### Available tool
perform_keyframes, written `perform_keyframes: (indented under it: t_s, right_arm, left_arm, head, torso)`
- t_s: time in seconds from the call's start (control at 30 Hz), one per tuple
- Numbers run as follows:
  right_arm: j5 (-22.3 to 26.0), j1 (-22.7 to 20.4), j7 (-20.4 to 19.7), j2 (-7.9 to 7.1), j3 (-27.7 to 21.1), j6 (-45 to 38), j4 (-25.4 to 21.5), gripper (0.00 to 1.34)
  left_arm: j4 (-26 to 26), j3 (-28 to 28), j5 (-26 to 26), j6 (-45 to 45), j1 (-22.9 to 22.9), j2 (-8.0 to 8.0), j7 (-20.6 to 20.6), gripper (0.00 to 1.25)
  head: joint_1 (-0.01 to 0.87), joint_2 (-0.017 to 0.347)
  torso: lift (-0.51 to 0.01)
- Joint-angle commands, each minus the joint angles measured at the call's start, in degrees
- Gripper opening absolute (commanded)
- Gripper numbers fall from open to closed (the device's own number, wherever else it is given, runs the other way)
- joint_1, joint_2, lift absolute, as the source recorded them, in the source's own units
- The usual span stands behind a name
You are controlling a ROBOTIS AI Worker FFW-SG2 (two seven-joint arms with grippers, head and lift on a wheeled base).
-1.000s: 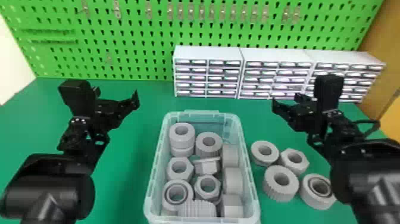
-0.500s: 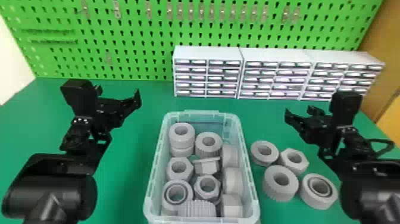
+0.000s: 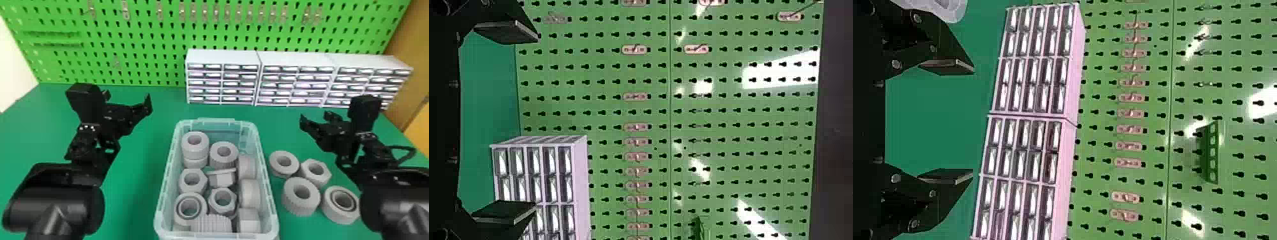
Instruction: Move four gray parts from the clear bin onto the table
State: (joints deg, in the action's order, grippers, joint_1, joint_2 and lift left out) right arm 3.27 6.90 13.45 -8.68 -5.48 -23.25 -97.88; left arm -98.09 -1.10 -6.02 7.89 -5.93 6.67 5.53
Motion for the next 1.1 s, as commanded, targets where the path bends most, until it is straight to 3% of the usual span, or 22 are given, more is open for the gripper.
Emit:
perform_keyframes:
  t_s: [0.0, 1.07]
  right_arm:
    - [0.2, 0.1, 0.0, -0.11, 0.2, -0.1, 0.1, 0.81]
    - [0.5, 0.6, 0.0, -0.11, 1.9, -1.0, 0.1, 0.82]
  left_arm:
    - [0.0, -0.1, 0.0, -0.1, -0.4, 0.1, 0.0, 1.14]
    - [0.0, -0.6, -0.3, -0.1, -0.4, 0.45, 0.2, 1.14]
  head:
    - [0.686, 0.026]
    - [0.686, 0.026]
  torso:
    - [-0.05]
    - [-0.05]
